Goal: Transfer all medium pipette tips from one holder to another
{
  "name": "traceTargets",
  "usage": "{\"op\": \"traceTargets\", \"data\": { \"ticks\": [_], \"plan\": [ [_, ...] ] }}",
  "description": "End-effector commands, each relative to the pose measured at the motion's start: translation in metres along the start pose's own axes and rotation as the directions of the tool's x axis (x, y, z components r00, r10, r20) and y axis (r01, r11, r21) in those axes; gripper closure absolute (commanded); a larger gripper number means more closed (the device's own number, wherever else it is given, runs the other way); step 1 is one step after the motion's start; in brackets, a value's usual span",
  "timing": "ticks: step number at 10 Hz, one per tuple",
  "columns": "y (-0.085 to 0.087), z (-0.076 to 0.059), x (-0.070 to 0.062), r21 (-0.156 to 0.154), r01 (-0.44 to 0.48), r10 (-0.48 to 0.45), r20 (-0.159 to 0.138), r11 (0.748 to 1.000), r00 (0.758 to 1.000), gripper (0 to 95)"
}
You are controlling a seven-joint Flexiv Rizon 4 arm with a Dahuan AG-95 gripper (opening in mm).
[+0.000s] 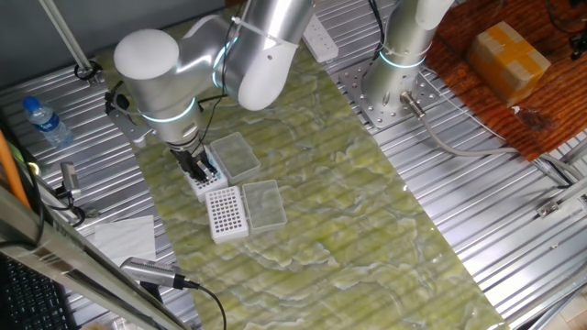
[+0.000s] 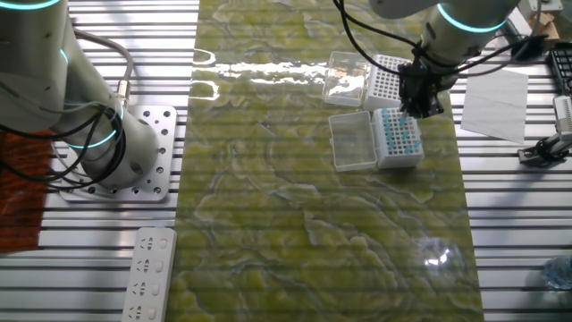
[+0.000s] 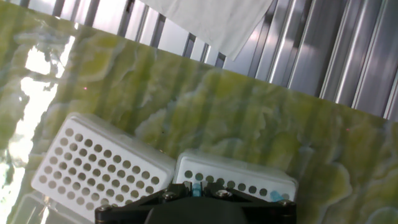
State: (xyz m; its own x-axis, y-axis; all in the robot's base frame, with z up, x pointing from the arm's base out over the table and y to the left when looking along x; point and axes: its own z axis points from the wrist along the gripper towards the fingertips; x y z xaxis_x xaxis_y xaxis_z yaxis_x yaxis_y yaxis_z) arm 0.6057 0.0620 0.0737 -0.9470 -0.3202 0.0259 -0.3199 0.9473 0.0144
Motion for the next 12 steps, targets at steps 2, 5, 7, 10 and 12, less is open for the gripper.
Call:
{"op": "traceTargets", "data": {
  "ticks": [2,5,7,10,12],
  "plan": [
    [0.000,-0.016,-0.001,0.006,-0.051,0.051,-0.056,0.999,0.997,95.0],
    [0.001,-0.053,0.004,0.010,-0.116,0.116,-0.054,0.993,0.992,95.0],
    [-0.001,-0.067,0.014,0.010,-0.133,0.133,-0.033,0.991,0.991,95.0],
    [0.009,-0.083,0.022,-0.003,-0.164,0.163,-0.042,0.987,0.986,95.0],
    [0.016,-0.094,0.021,-0.009,-0.155,0.154,-0.078,0.988,0.985,95.0]
  ]
}}
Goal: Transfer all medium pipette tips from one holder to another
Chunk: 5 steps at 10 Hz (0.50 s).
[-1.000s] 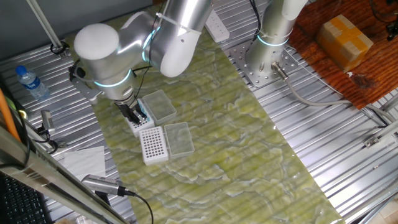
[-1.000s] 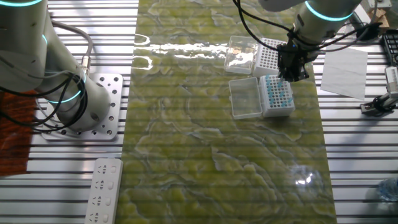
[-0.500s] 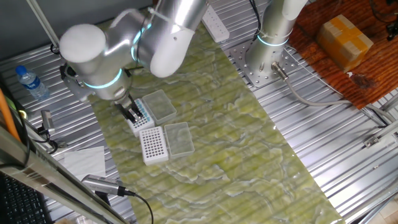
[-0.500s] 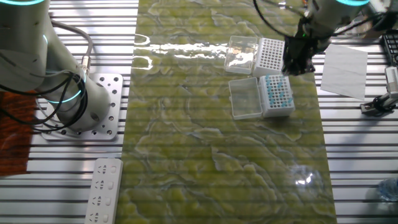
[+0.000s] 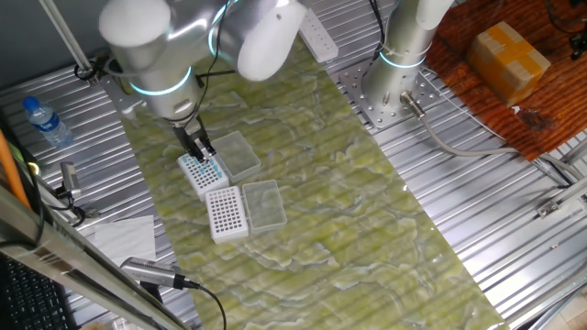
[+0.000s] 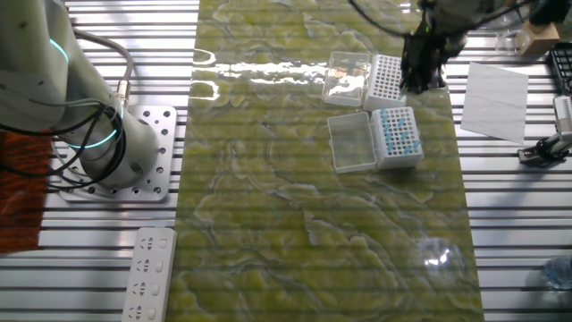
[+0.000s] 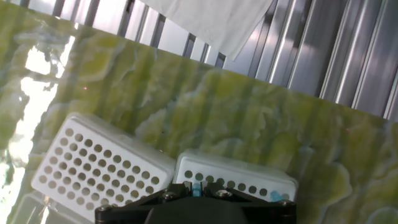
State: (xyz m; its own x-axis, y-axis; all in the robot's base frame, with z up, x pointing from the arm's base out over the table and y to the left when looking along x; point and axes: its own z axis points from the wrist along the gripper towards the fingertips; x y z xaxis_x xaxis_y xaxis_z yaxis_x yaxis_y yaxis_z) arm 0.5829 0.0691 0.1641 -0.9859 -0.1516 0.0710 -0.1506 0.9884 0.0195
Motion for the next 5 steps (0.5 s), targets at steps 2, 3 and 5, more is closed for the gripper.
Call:
{"op": "traceTargets", "data": {
  "ticks": [2,3,5],
  "plan": [
    [0.0037,-0.0078,-0.0025,-0.003,0.021,-0.021,-0.046,1.000,0.999,95.0],
    [0.0037,-0.0078,-0.0025,-0.004,0.037,-0.037,-0.053,0.999,0.998,95.0],
    [0.0037,-0.0078,-0.0025,-0.016,0.139,-0.139,-0.050,0.990,0.989,95.0]
  ]
}}
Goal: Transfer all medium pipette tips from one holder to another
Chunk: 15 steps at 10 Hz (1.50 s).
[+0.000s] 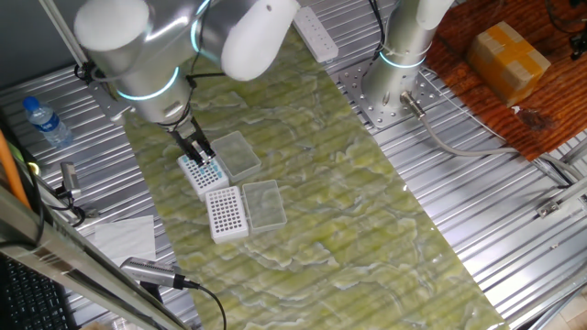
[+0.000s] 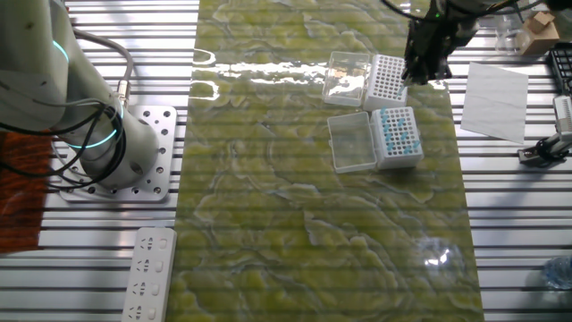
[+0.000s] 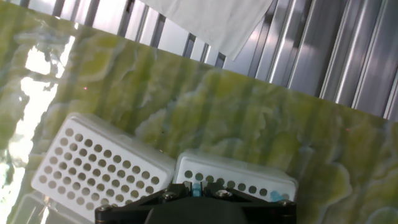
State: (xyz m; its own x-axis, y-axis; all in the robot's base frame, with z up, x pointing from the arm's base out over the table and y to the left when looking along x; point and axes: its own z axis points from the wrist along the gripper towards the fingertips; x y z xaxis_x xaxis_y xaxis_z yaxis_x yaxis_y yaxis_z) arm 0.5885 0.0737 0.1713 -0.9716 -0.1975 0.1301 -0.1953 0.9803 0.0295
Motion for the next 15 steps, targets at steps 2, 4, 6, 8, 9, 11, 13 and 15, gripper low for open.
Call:
{"op": "traceTargets", "data": {
  "ticks": [2,4,6,8,9,11,13,15],
  "plan": [
    [0.000,0.000,0.003,-0.005,0.197,-0.197,0.007,0.980,0.980,95.0],
    [0.000,0.000,0.003,-0.015,0.220,-0.220,0.031,0.975,0.975,95.0],
    [0.003,-0.001,0.004,-0.018,0.189,-0.189,0.026,0.982,0.982,95.0],
    [0.015,-0.002,0.005,-0.018,0.167,-0.167,0.025,0.986,0.986,95.0],
    [0.038,0.002,0.007,-0.011,0.128,-0.128,0.026,0.992,0.991,95.0],
    [0.047,0.011,0.009,-0.005,0.125,-0.125,0.027,0.992,0.992,95.0],
    [0.049,0.023,0.016,-0.001,0.139,-0.139,0.035,0.990,0.990,95.0],
    [0.047,0.031,0.021,0.004,0.154,-0.154,0.044,0.988,0.987,95.0]
  ]
}}
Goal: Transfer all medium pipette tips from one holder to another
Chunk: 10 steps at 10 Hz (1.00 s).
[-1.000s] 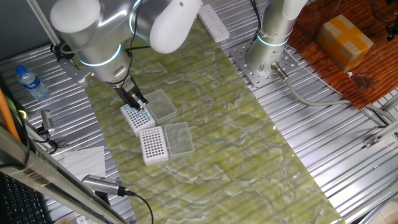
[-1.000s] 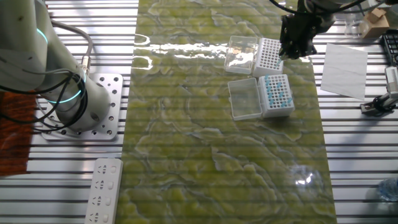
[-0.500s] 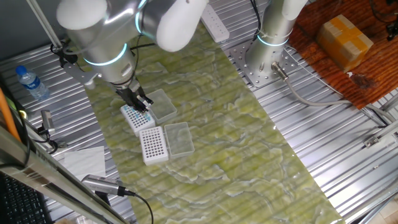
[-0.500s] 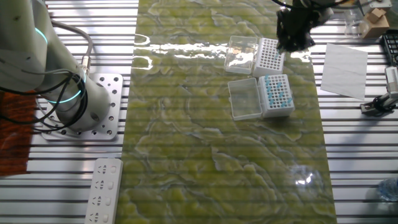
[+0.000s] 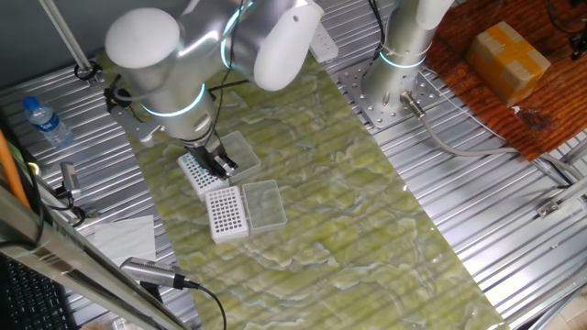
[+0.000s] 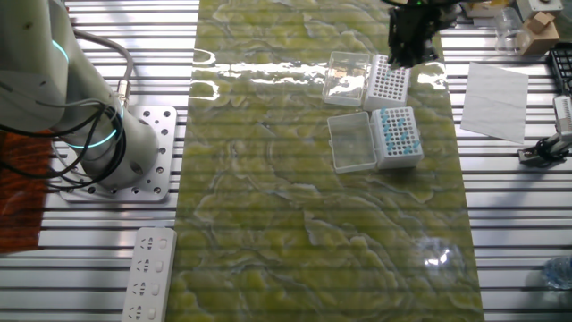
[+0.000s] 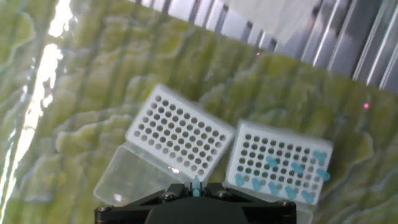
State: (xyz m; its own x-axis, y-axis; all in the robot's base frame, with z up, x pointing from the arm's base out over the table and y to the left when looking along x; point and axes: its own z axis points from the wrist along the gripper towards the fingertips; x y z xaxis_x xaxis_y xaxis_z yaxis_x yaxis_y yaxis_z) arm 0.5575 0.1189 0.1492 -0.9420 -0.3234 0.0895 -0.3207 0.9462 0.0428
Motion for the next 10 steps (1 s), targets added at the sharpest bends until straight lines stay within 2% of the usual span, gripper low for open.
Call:
{"op": "traceTargets", "data": {
  "ticks": [1,2,3,10],
  "plan": [
    [-0.003,0.009,0.006,0.002,0.032,-0.032,0.010,0.999,0.999,95.0],
    [-0.003,0.009,0.006,0.002,0.032,-0.032,0.010,0.999,0.999,95.0],
    [-0.004,0.016,0.010,0.007,0.038,-0.039,0.023,0.999,0.999,95.0],
    [-0.004,0.024,0.008,0.015,0.041,-0.041,0.034,0.999,0.999,95.0]
  ]
}}
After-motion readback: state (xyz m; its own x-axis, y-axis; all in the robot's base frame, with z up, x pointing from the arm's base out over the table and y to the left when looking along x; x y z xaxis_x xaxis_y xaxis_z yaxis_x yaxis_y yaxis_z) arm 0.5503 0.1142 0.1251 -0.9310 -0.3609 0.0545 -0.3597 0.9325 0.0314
